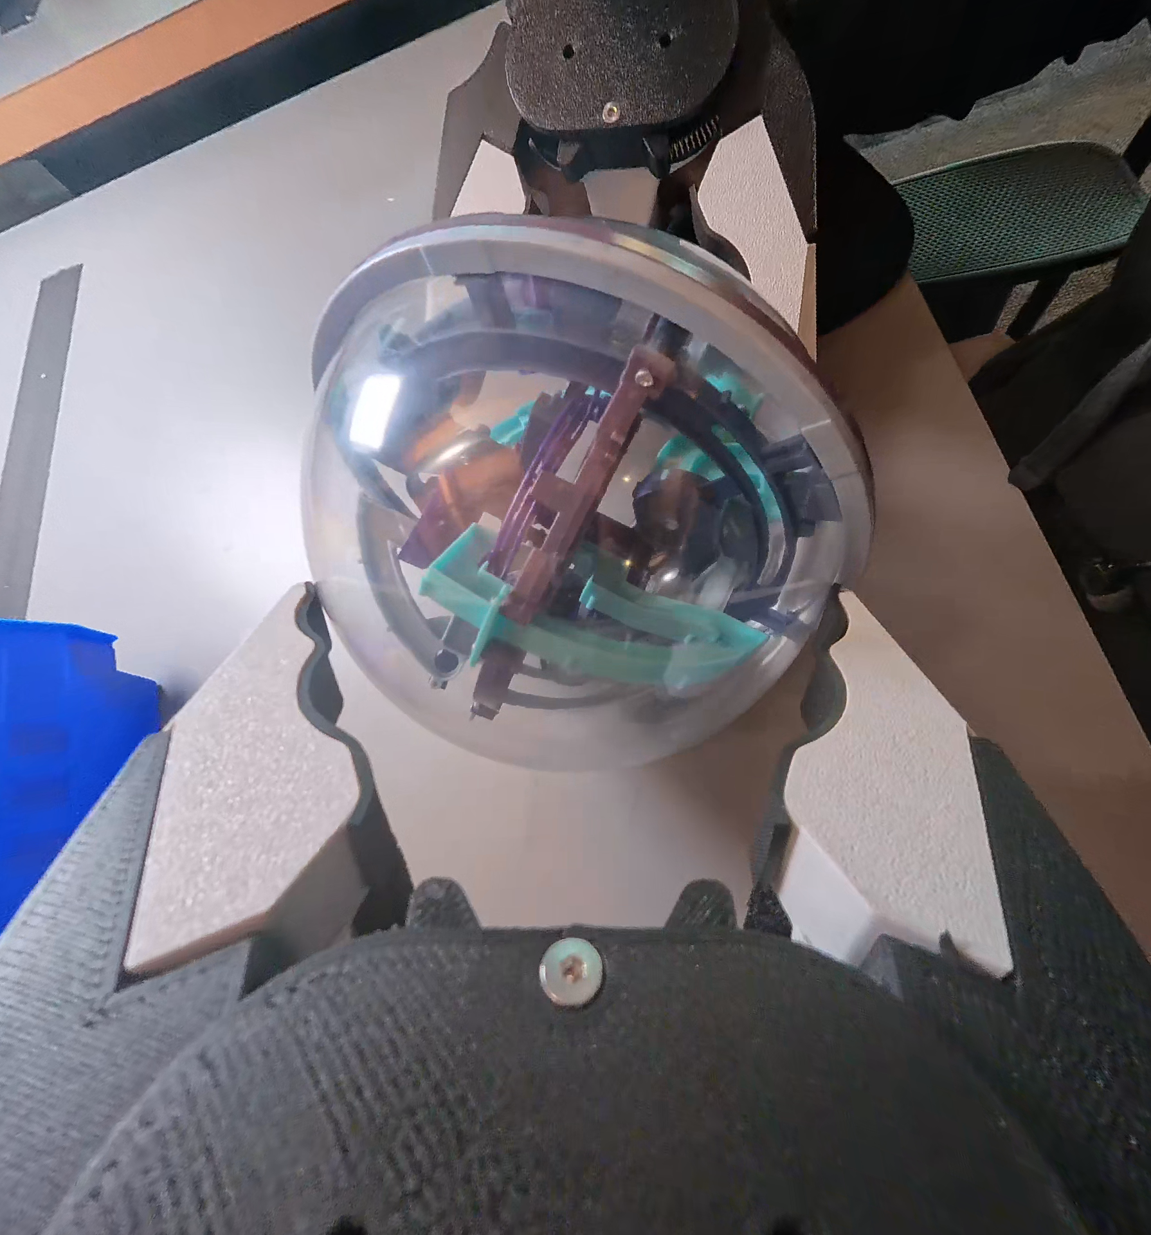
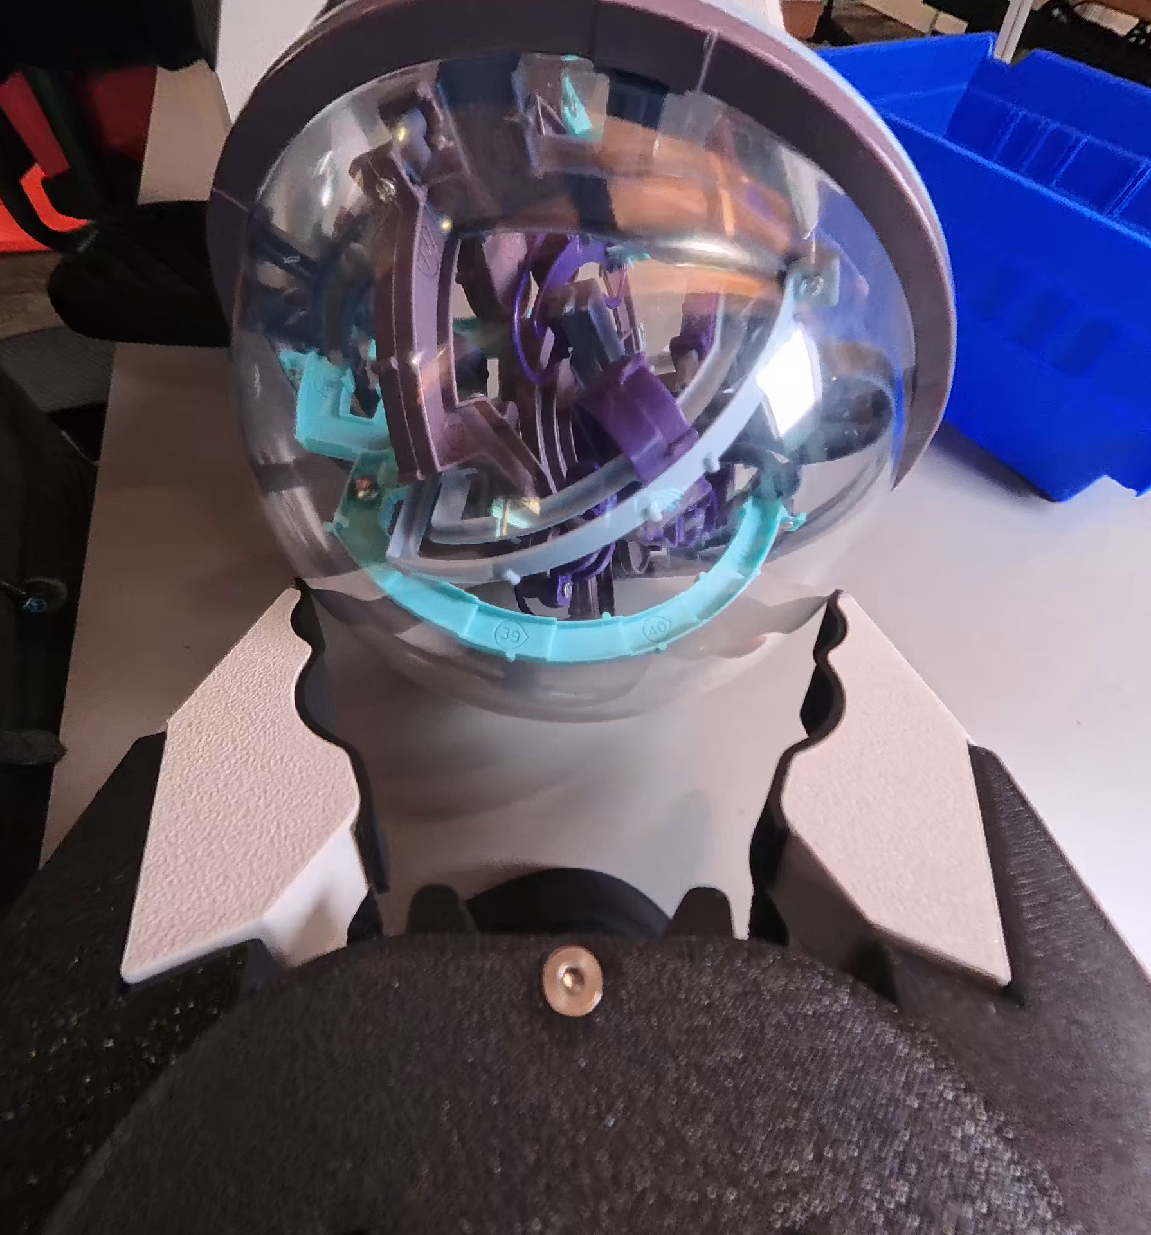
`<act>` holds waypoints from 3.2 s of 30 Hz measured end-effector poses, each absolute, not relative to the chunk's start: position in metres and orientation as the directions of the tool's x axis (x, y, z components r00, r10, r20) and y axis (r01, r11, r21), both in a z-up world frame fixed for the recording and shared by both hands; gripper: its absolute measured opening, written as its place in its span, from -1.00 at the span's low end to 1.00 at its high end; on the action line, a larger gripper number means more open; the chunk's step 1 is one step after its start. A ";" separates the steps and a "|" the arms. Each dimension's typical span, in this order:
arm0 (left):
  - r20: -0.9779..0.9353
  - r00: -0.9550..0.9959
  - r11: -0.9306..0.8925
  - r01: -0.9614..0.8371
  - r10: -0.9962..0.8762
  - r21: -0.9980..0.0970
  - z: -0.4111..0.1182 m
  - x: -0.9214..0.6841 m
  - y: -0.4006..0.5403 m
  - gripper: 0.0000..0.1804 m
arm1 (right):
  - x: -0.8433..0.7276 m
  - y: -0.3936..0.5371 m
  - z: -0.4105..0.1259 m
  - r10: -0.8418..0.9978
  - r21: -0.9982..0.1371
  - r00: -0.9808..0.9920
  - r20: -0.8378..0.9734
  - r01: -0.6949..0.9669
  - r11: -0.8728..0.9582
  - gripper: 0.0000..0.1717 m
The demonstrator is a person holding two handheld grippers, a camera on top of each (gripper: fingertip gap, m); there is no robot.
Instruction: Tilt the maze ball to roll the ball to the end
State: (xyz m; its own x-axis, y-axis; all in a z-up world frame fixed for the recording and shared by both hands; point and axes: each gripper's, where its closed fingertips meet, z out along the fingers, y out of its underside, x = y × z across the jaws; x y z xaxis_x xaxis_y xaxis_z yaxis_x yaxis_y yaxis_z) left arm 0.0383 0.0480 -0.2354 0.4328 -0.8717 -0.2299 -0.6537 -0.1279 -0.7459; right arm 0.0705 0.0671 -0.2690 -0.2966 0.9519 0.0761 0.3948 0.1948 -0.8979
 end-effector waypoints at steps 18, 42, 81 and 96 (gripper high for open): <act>-0.351 0.540 -0.048 -0.590 -0.765 -0.806 -0.242 0.018 0.022 0.51 | 0.061 0.047 -0.249 0.935 -0.900 -0.300 0.188 0.328 0.286 0.57; -0.220 0.683 -0.112 -0.407 -0.696 -0.907 -0.236 0.032 0.019 0.62 | 0.083 0.047 -0.253 0.924 -0.887 -0.344 0.165 0.358 0.292 0.29; -0.105 0.651 -0.144 -0.317 -0.752 -0.937 -0.224 0.009 0.000 0.59 | 0.088 0.068 -0.215 0.838 -0.889 -0.536 0.105 0.326 0.320 -0.93; 0.005 0.637 -0.243 -0.286 -0.771 -0.927 -0.229 0.023 0.023 0.66 | 0.091 0.060 -0.226 0.919 -0.943 -0.384 -0.087 0.329 0.049 -0.93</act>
State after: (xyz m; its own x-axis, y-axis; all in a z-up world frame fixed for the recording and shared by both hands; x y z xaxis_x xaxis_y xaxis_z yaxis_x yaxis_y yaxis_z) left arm 0.0234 0.0235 -0.2292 0.6373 -0.7706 0.0050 -0.2864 -0.2428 -0.9268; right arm 0.0909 0.0601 -0.2265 -0.3842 0.9192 -0.0865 0.3287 0.0486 -0.9432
